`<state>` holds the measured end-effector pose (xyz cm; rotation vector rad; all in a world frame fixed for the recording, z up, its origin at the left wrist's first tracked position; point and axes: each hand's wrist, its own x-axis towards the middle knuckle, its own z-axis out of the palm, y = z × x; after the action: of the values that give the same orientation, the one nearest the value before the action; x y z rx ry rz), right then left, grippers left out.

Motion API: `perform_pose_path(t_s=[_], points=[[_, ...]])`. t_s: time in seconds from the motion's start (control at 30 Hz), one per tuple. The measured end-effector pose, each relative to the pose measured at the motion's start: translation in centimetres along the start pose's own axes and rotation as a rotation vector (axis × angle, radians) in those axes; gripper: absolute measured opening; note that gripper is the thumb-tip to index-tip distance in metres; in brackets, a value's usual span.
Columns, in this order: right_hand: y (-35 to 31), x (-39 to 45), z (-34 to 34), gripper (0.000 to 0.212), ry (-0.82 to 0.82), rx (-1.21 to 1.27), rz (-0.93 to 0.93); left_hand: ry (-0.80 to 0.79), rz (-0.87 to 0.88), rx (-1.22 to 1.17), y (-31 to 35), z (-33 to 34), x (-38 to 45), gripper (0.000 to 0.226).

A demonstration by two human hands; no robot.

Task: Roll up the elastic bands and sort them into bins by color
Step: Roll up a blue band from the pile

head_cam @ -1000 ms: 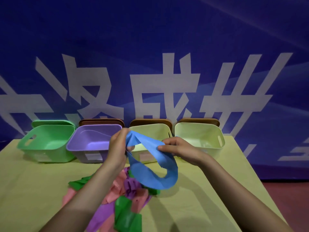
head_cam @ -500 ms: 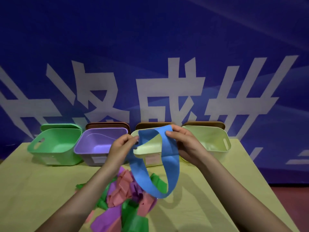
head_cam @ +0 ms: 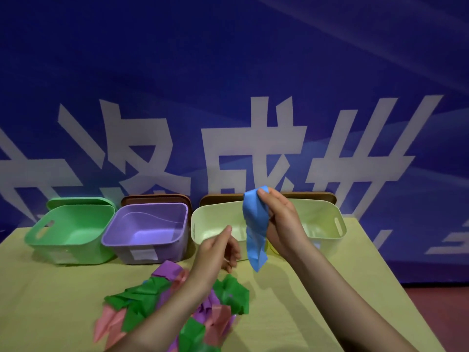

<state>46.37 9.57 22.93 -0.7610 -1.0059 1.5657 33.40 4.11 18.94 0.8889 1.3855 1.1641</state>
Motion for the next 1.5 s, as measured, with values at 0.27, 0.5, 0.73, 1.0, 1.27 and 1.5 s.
perform_pose_path(t_s=[0.27,0.5,0.73,1.0,1.27,1.5], points=[[2.4,-2.0,-1.8,0.021,0.091,0.141,-0.032,-0.251,-0.512,-0.543,0.2,2.4,1.5,0.05],[4.0,-3.0,-4.5,0.02,0.321,0.261,-0.048,-0.133,-0.329,-0.524,-1.9,3.0,1.1,0.014],[7.1,-5.0,-6.6,0.02,0.399,-0.103,0.137,-0.077,0.108,-0.482,-1.5,2.2,-0.3,0.019],[6.1,-5.3,-6.0,0.023,0.387,-0.378,0.029,-0.096,0.181,-0.305,0.3,1.0,-1.2,0.018],[3.5,-4.9,-2.5,0.011,0.005,-0.444,-0.228,-0.168,0.336,0.038,2.4,-0.7,-1.1,0.016],[1.9,-4.4,-2.2,0.006,-0.037,-0.479,-0.318,-0.061,0.488,0.268,2.0,-1.8,-0.6,0.02]])
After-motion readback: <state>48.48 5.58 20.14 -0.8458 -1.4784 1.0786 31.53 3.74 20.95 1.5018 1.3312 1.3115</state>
